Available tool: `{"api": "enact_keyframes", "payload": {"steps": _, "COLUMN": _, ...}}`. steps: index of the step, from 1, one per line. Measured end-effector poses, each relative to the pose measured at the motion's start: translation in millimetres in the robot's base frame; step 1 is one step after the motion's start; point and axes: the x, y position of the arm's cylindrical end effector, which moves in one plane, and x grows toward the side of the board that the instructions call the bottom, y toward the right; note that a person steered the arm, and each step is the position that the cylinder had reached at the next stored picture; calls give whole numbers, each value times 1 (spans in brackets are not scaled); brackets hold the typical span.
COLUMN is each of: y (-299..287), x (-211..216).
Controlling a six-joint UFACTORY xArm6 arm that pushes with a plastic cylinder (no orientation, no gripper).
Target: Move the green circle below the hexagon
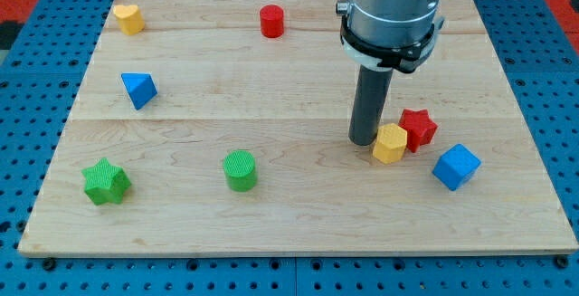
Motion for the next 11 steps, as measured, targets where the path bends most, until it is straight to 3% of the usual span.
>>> {"api": "enact_keyframes", "payload": {"steps": 1, "y": 0, "x": 21}}
{"api": "enact_keyframes", "payload": {"steps": 2, "y": -22, "x": 78}}
{"api": "enact_keyframes", "payload": {"steps": 3, "y": -85, "x": 115}}
{"api": "enact_keyframes", "payload": {"steps": 4, "y": -176, "x": 74}}
{"api": "enact_keyframes", "payload": {"steps": 5, "y": -181, "x": 31}}
{"api": "enact_keyframes", "payload": {"steps": 6, "y": -107, "x": 49}}
{"api": "enact_keyframes", "payload": {"steps": 7, "y": -132, "x": 56}}
{"api": "enact_keyframes", "payload": {"steps": 8, "y": -111, "x": 90}}
{"api": "enact_keyframes", "payload": {"steps": 9, "y": -60, "x": 73}}
{"api": "enact_keyframes", "payload": {"steps": 10, "y": -58, "x": 55}}
{"api": "enact_keyframes", "payload": {"steps": 11, "y": -17, "x": 55}}
